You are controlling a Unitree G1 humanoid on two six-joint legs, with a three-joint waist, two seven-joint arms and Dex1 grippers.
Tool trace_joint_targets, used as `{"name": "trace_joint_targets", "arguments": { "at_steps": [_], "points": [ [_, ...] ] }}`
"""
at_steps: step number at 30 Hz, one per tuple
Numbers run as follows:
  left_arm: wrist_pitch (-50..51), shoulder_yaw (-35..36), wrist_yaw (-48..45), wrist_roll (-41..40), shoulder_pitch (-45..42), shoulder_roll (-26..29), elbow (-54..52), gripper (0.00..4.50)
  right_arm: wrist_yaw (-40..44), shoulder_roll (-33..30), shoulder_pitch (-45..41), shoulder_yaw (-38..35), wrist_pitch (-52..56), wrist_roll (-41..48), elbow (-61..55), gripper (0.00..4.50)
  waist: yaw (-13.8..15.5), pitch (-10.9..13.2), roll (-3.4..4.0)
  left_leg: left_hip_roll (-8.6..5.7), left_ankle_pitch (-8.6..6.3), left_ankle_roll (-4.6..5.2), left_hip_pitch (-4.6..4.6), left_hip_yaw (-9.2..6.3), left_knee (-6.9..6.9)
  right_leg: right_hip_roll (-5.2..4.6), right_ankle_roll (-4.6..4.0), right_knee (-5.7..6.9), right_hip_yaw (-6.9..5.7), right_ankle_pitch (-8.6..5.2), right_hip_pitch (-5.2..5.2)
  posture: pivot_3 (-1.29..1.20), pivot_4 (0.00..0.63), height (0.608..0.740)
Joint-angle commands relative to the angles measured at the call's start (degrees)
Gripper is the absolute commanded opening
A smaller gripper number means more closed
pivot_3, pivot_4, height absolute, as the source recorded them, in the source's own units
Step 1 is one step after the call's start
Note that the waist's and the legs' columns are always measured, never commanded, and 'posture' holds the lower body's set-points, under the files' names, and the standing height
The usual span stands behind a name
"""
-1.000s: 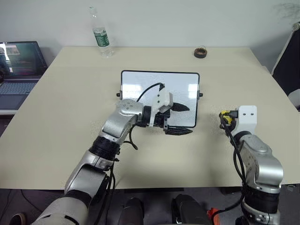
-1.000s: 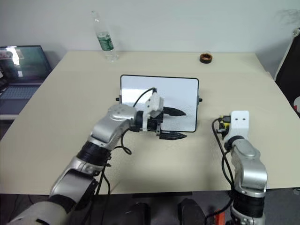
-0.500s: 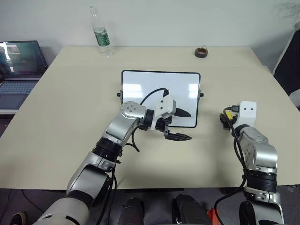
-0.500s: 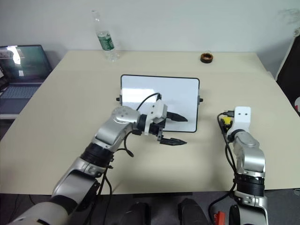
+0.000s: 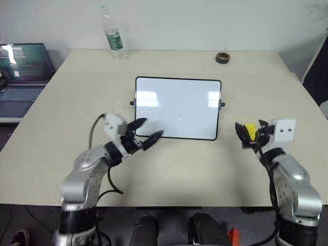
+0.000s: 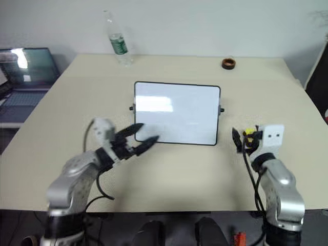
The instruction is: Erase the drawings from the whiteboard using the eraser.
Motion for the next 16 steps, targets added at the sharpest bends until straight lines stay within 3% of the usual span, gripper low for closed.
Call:
{"name": "trace_joint_targets", "arguments": {
  "at_steps": [1,7,11,16],
  "points": [
    [-5.23,1.74,11.22,6.39,4.32,-2.98,-5.78,4.5,2.49,-0.32,5.08,-0.09,-12.79,-1.29,2.21,4.49,0.77,0.0,0.0,-0.07,0.0,0.0,0.14,-0.02,0.01,-0.01,0.13,-0.09,-0.05,-0.04,0.2,0.0,0.15,0.74],
    [-12.37,1.8,21.34,14.44,13.3,-6.89,-5.58,4.5,4.07,1.54,14.06,-0.66,-23.12,1.13,4.5,4.49,0.68,-0.05,-0.04,-0.12,0.01,0.01,0.42,0.0,0.03,0.04,0.45,-0.49,-0.01,0.0,0.65,0.0,0.15,0.74],
    [-15.49,1.4,23.24,16.3,17.86,-7.43,-4.07,4.5,3.46,2.67,22.02,-1.12,-22.44,2.82,0.92,4.49,0.73,-0.09,-0.02,-0.06,-0.01,-0.01,0.41,-0.02,-0.12,0.08,0.23,-0.48,-0.04,-0.07,0.56,0.0,0.15,0.74],
    [-17.48,0.68,23.58,16.42,16.85,-6.92,-1.34,4.5,3.59,0.38,22.91,-1.66,-21.09,4.1,0.99,4.49,0.68,-0.1,-0.01,-0.09,-0.01,-0.02,0.41,0.01,-0.06,0.08,0.3,-0.48,0.0,-0.07,0.55,0.0,0.15,0.74]
  ]
}}
